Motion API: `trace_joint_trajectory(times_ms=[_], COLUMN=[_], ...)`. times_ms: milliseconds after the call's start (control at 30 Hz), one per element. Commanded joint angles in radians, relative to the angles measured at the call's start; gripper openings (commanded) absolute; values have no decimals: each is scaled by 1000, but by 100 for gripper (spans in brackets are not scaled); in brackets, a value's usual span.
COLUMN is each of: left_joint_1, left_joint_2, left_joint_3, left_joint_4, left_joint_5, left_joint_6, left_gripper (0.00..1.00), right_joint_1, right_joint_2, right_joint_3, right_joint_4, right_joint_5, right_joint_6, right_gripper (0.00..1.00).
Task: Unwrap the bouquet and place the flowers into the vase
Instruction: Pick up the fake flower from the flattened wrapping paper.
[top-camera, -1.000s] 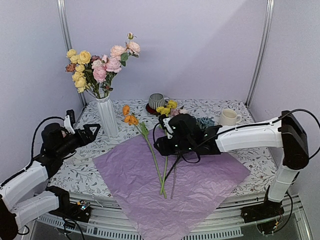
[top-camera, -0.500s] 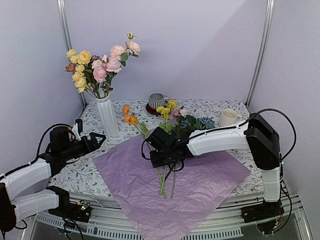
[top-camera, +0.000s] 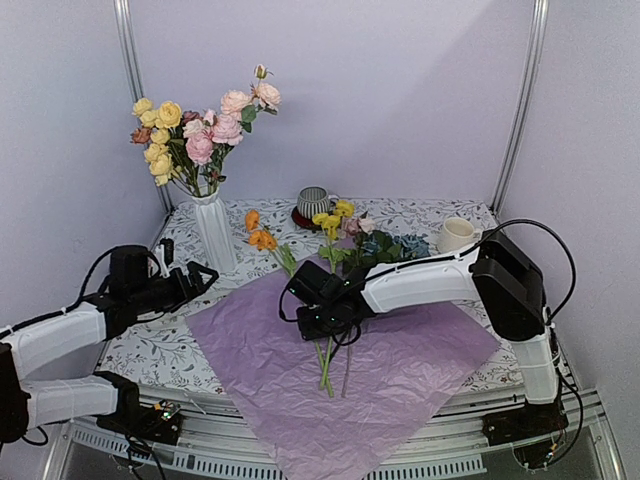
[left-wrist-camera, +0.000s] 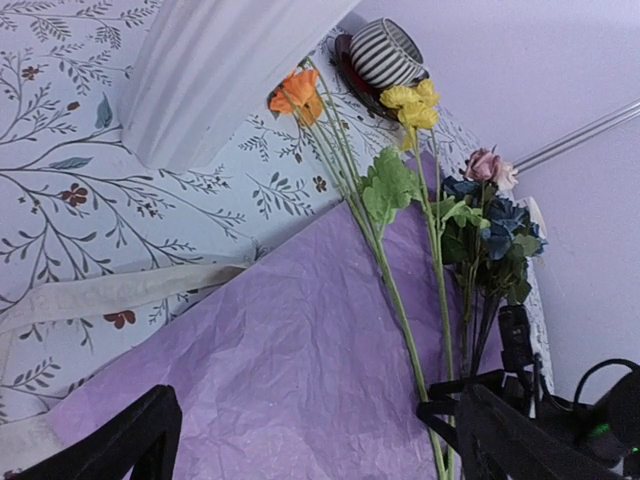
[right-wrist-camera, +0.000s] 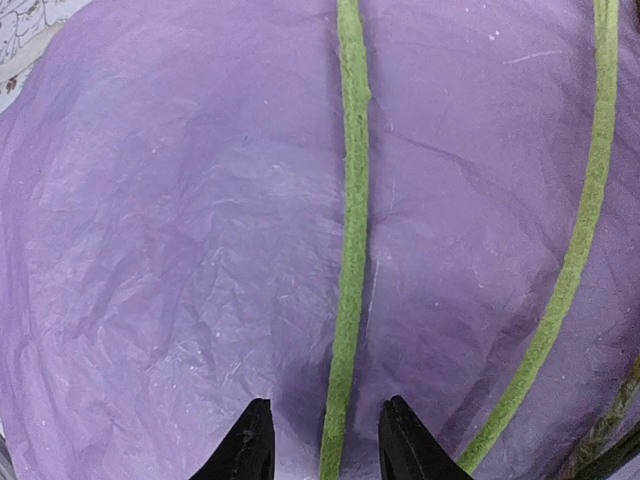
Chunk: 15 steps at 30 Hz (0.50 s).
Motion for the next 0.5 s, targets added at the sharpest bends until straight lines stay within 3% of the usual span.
trace_joint_trajectory(times_ms=[0,167,333,467], left_joint_1=[-71,-118,-155,-177], left_joint_2=[47,108,120,116], left_joint_3=[48,87,87,77], left_joint_4=[11,39,78,90], left_joint_5=[-34,4,24,25], left_joint_6=[-21,25,27,15], left_gripper=[98,98,98,98], right_joint_1=[-2,-2,-3,-4], right_joint_2=[49,65,41,-58], right_joint_3=[42,60,44,-17], right_joint_4=[-46,-58,-9,105], right_joint_5=[7,16,12,3], right_joint_6=[38,43,41,53], right_gripper=[37,32,4,3])
